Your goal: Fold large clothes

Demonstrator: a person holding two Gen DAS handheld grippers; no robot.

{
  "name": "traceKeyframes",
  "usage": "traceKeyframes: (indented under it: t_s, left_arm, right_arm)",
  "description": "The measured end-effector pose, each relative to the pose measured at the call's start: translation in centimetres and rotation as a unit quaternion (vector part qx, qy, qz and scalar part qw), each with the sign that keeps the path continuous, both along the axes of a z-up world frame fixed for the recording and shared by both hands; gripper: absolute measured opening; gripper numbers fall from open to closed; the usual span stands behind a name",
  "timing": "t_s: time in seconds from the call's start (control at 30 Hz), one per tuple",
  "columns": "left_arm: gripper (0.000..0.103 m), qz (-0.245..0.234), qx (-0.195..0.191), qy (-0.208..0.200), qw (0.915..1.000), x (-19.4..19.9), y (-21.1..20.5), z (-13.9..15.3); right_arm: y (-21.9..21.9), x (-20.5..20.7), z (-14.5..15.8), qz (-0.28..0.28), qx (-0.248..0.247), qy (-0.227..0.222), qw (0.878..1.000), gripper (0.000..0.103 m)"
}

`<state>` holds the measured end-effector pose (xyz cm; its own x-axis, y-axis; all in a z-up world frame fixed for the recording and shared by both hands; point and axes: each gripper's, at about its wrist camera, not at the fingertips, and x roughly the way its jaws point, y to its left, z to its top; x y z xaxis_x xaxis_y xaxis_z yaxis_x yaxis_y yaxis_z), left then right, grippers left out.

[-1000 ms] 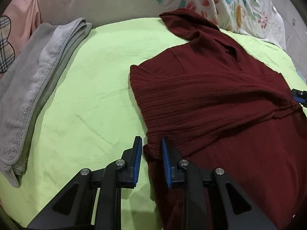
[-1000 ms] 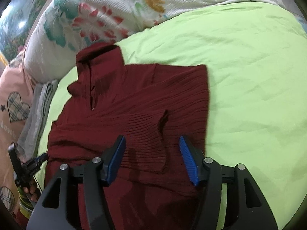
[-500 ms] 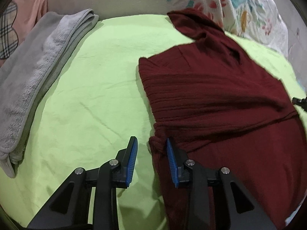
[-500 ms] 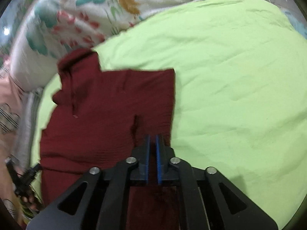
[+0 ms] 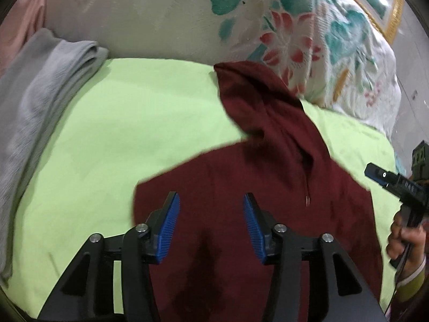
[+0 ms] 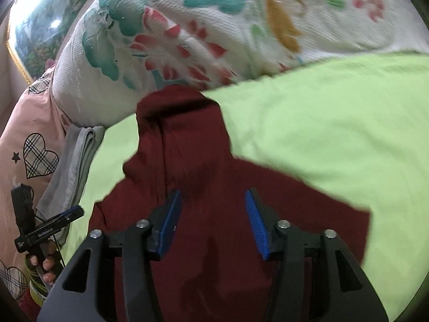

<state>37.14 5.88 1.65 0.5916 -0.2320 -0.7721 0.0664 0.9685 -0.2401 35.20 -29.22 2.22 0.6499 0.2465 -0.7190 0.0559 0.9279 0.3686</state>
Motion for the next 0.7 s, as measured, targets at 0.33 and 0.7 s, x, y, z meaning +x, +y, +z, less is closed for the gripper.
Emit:
traceKeyframes:
  t_s: [0.33, 0.7]
  left_arm:
    - [0.059, 0.009, -0.022, 0.026, 0.9994, 15.1, -2.4, -1.4]
    - [0.061, -0.017, -0.02, 0.026, 0.9993, 22.8, -4.7, -4.7]
  right_arm:
    - [1.6, 13.2, -1.3, 0.048, -0.032, 0.002, 0.998, 0.065]
    - [3.5, 20.3, -4.1, 0.087, -0.102, -0.004, 0.991, 0.058]
